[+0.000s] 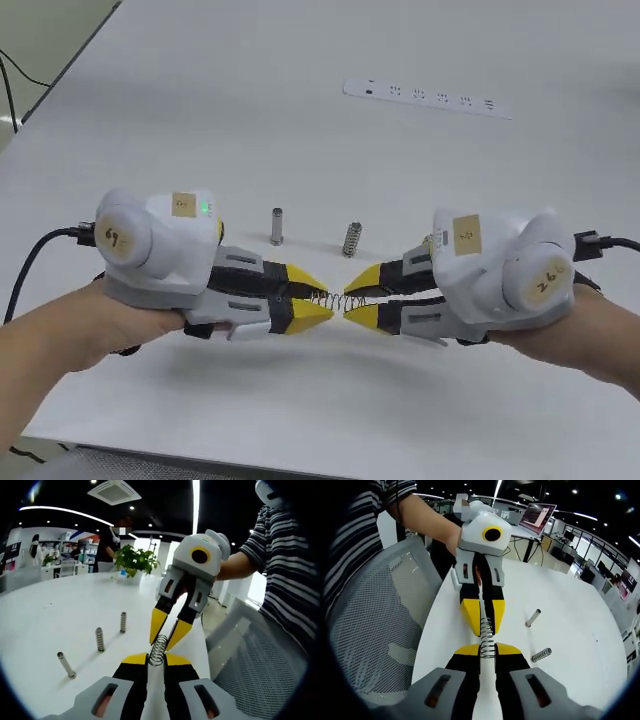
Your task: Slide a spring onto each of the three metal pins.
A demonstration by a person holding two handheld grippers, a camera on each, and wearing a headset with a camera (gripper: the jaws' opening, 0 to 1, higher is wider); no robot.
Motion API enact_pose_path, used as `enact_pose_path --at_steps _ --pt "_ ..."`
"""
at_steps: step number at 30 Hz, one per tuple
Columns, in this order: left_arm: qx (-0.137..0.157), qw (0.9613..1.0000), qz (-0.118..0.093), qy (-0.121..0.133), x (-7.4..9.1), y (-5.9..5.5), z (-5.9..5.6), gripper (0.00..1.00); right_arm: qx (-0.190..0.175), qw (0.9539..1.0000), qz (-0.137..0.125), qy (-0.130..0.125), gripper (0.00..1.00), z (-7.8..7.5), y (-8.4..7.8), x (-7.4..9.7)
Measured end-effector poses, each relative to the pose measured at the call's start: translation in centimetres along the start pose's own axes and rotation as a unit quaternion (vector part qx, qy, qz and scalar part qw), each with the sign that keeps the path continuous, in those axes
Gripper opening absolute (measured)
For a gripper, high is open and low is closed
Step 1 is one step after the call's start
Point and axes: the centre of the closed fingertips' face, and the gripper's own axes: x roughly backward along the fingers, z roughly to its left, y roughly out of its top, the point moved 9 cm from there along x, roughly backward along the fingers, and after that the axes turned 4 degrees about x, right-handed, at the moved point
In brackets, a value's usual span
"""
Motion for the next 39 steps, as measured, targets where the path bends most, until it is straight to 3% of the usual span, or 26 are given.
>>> enact_pose_path --at_steps 18,22,39 --pt "-0.008 0.9998 0.008 -0.017 0.2 0.4 -0.5 0.01 -0.032 0.9994 -0.01 0.007 0.09 0.1 -0.2 0.2" --pt "-0.006 0.9998 0.007 -0.02 0.2 0.5 -0.4 0.01 -0.039 0.9992 0.001 0.011 0.14 0.2 -0.7 0.4" --pt "-0.004 0.9994 0.019 -0.029 0.3 0.1 -0.6 0.01 -0.034 0.9991 -0.008 0.022 0.08 0.6 -0.9 0.6"
